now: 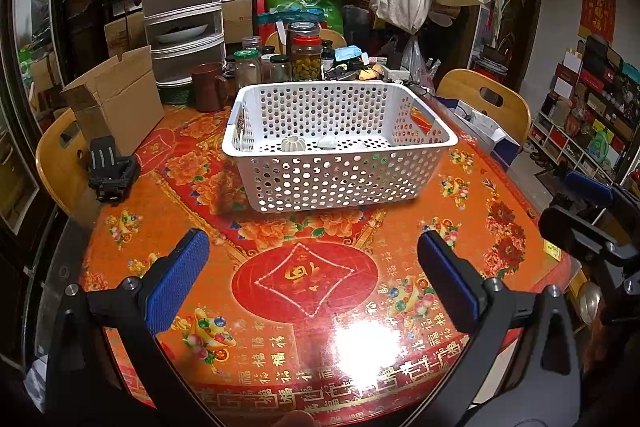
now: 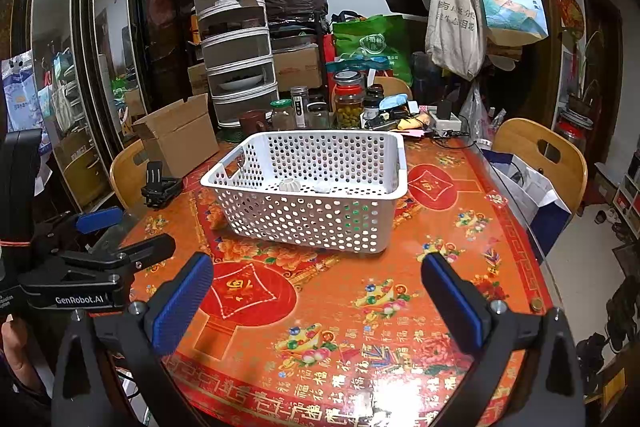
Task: Organize soft objects
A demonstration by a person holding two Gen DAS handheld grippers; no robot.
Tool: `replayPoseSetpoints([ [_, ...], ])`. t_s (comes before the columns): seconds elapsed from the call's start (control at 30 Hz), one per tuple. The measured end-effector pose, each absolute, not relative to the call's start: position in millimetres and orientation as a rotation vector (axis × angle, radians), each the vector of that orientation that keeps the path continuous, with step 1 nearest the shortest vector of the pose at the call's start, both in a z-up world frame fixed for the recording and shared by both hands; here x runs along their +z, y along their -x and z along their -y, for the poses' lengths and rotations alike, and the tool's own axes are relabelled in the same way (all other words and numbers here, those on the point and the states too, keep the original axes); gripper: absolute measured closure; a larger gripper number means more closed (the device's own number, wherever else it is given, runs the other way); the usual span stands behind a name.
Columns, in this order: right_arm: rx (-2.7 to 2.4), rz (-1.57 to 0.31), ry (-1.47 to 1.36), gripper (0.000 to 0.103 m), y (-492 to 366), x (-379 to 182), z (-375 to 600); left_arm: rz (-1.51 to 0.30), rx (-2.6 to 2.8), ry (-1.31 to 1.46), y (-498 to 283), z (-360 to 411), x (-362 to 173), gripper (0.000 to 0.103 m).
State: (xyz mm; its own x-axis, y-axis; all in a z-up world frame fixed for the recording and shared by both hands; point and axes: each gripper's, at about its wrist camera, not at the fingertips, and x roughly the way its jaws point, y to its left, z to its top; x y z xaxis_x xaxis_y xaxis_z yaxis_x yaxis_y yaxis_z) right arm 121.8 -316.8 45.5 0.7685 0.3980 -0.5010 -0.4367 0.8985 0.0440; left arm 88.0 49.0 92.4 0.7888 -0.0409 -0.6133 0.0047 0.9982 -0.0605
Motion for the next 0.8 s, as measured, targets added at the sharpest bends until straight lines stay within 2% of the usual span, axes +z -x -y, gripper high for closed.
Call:
replayPoseSetpoints([
  [0.33, 0.407, -0.528, 0.067, 0.000, -146, 25, 328, -0.666, -0.037, 0.064, -99, -69, 82, 0.000],
  [0.43, 0.305, -0.613, 0.071, 0.000, -188, -3, 347, -0.724, 0.038, 0.083, -129, -118, 45, 0.000],
  [0.57, 0.142, -0.779, 0.046, 0.000, -253, -52, 387, -0.914, 0.186, 0.213, -171, -205, -20, 0.000],
  [0.7, 0.106, -0.837, -0.040, 0.000, -289, -80, 416, -0.919, 0.266, 0.213, -189, -245, -45, 0.000],
  [0.8, 0.055, -0.863, 0.003, 0.000, -308, -93, 419, -0.925, 0.285, 0.187, -202, -257, -56, 0.000],
])
